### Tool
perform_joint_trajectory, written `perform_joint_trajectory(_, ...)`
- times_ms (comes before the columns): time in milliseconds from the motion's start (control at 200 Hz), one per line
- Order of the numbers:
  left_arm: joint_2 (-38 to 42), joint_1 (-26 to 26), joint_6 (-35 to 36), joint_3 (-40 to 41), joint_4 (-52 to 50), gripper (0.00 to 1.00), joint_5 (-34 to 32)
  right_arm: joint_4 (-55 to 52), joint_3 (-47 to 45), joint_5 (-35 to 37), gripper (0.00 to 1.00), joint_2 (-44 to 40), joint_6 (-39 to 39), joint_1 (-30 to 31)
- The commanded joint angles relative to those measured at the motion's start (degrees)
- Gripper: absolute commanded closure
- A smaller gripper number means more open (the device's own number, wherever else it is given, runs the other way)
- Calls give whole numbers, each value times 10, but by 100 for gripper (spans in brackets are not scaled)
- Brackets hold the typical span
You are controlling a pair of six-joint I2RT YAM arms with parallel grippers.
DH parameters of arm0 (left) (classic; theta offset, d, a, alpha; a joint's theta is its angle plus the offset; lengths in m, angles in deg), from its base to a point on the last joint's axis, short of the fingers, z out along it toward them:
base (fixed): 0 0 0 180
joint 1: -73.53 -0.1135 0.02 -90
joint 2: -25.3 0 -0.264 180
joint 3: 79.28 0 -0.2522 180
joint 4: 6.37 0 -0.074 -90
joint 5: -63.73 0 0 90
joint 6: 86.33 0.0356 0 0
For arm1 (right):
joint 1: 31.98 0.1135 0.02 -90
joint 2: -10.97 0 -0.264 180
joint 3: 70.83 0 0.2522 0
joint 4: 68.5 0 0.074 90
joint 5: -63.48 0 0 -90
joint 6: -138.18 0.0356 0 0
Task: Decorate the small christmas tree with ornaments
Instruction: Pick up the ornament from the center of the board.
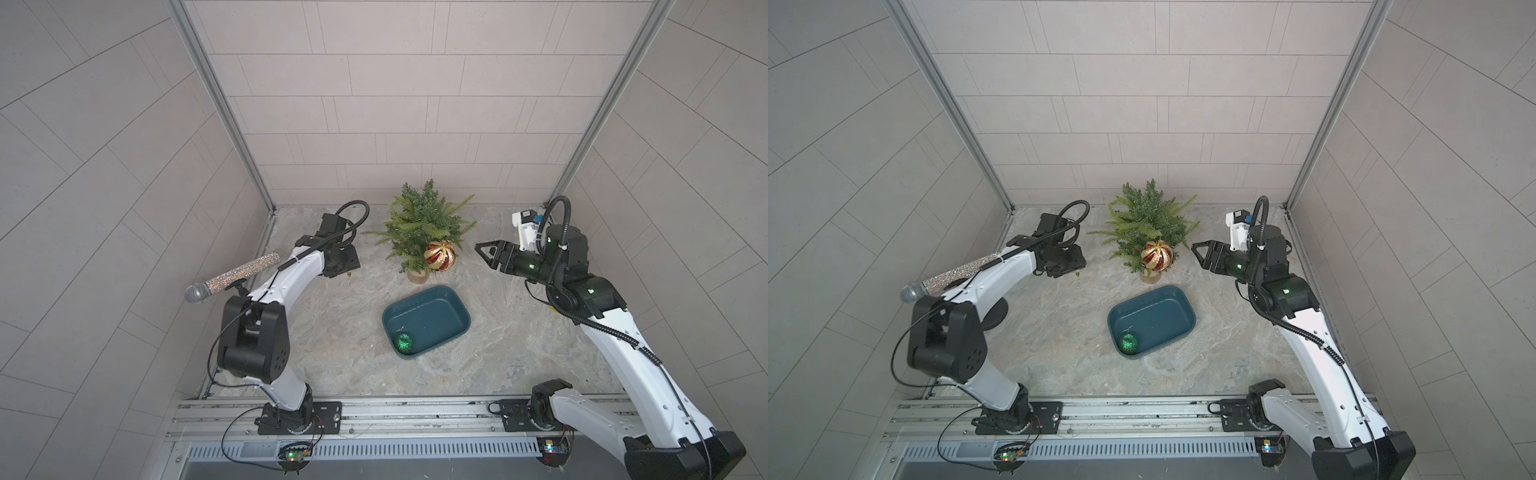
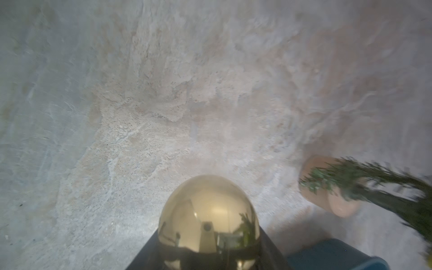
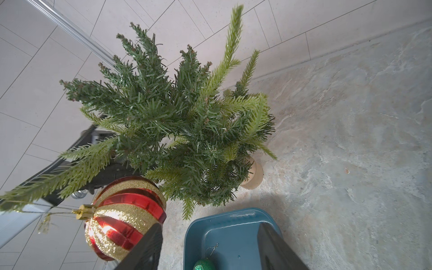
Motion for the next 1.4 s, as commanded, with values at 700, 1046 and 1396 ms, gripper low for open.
perform_joint_trajectory(700, 186, -3, -78, -175, -25, 45, 198, -15, -28, -8, 32, -40, 7, -2)
perform_joint_trajectory(1046, 134, 26, -195, -244, 86, 45, 280, -12, -49, -2, 32, -45, 6, -2)
perform_joint_trajectory(1396, 145, 58, -201, -233, 92, 45, 274, -11, -52, -4, 32, -48, 5, -2)
